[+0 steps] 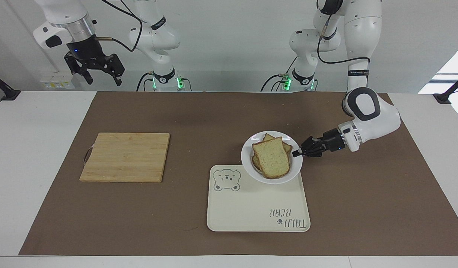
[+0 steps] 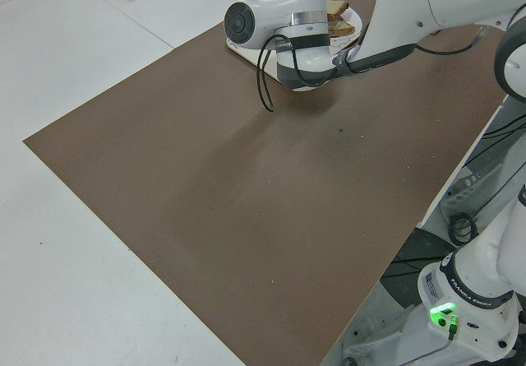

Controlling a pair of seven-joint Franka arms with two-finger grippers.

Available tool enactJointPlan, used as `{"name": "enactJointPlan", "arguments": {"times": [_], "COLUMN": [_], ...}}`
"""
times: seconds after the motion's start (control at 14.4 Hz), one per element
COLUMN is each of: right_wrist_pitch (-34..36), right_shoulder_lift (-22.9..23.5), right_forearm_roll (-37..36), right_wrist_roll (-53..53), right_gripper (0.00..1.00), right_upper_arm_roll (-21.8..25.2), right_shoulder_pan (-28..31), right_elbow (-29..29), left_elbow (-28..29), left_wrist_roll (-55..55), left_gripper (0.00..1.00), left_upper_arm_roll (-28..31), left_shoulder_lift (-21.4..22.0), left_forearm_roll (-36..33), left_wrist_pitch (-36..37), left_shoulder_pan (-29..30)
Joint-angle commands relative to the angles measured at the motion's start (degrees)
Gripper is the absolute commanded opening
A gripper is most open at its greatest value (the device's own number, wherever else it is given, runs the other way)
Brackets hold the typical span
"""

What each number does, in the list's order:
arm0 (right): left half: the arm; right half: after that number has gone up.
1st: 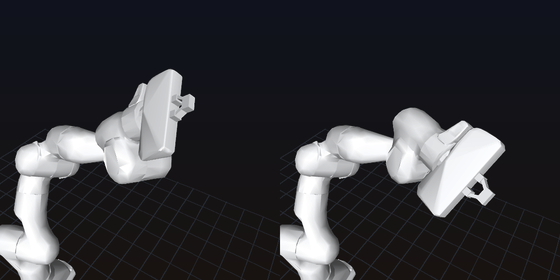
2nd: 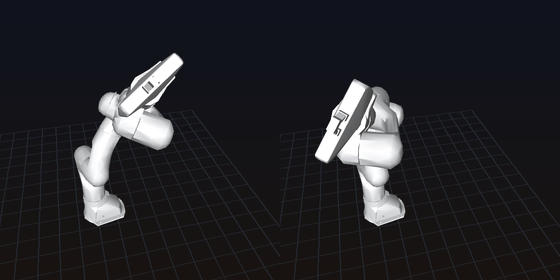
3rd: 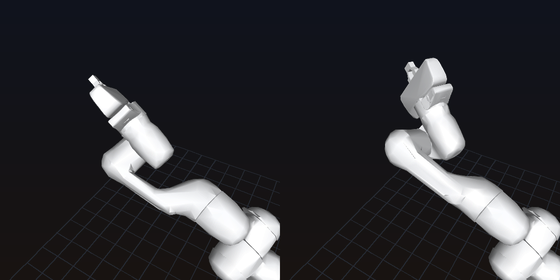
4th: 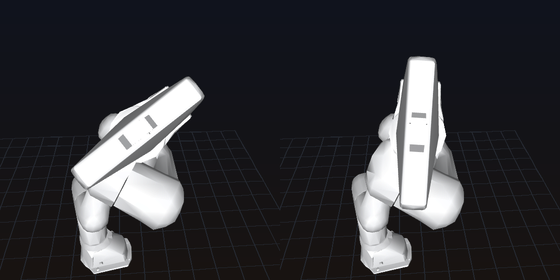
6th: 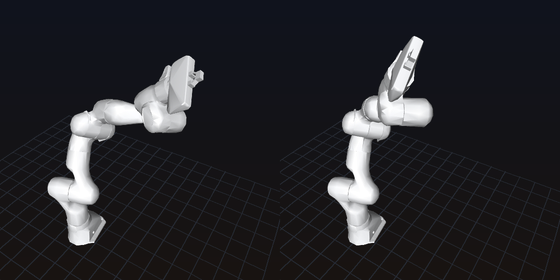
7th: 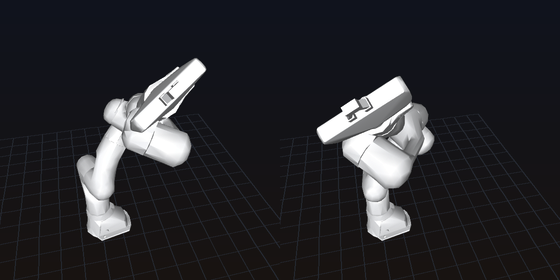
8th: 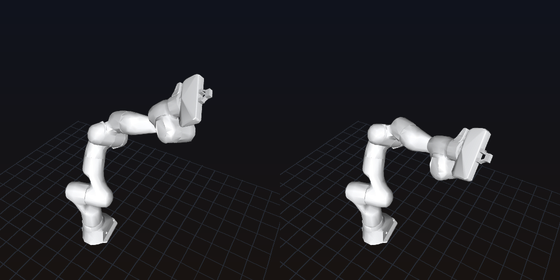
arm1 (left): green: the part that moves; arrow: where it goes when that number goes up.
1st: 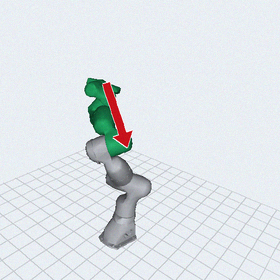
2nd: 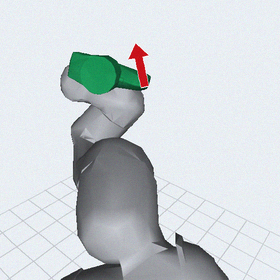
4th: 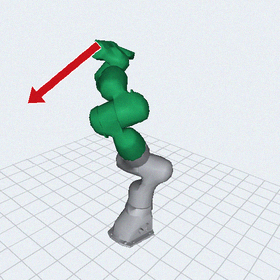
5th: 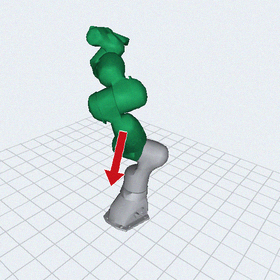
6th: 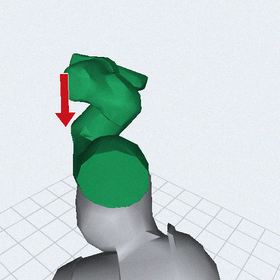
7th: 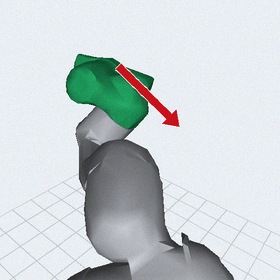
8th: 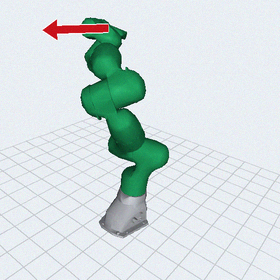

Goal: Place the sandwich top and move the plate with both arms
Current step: 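Slide the white plate with the left gripper onto the bear tray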

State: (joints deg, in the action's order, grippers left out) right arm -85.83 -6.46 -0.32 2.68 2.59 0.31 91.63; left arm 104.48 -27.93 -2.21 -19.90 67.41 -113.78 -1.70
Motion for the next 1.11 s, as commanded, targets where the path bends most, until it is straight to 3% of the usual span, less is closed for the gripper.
{"name": "enactJointPlan", "arguments": {"times": [0.0, 0.28, 0.62, 0.97, 1.04], "right_wrist_pitch": [-0.7, -0.7, -0.7, -0.7, -0.7], "right_shoulder_lift": [-0.9, -0.9, -0.9, -0.9, -0.9], "right_forearm_roll": [-0.5, -0.5, -0.5, -0.5, -0.5], "right_wrist_roll": [-1.2, -1.2, -1.2, -1.2, -1.2], "right_gripper": [1.00, 1.00, 1.00, 1.00, 1.00], "right_upper_arm_roll": [-0.1, -0.1, -0.1, -0.1, -0.1], "right_shoulder_pan": [0.2, 0.2, 0.2, 0.2, 0.2], "right_elbow": [1.1, 1.2, 1.2, 1.1, 1.1], "left_elbow": [-8.6, -12.0, -13.2, -13.1, -13.0], "left_wrist_roll": [4.6, 4.5, 4.2, 4.5, 4.5], "left_gripper": [0.00, 0.00, 0.00, 0.00, 0.19], "left_upper_arm_roll": [-1.4, -2.6, -2.7, -2.7, -2.6], "left_shoulder_lift": [-5.7, -11.3, -14.9, -15.6, -15.6], "left_forearm_roll": [-1.1, -1.8, -4.7, -5.0, -5.4], "left_wrist_pitch": [1.6, -2.5, -8.0, -12.9, -14.6], "left_shoulder_pan": [1.2, 0.6, -2.4, -5.8, -6.6]}}
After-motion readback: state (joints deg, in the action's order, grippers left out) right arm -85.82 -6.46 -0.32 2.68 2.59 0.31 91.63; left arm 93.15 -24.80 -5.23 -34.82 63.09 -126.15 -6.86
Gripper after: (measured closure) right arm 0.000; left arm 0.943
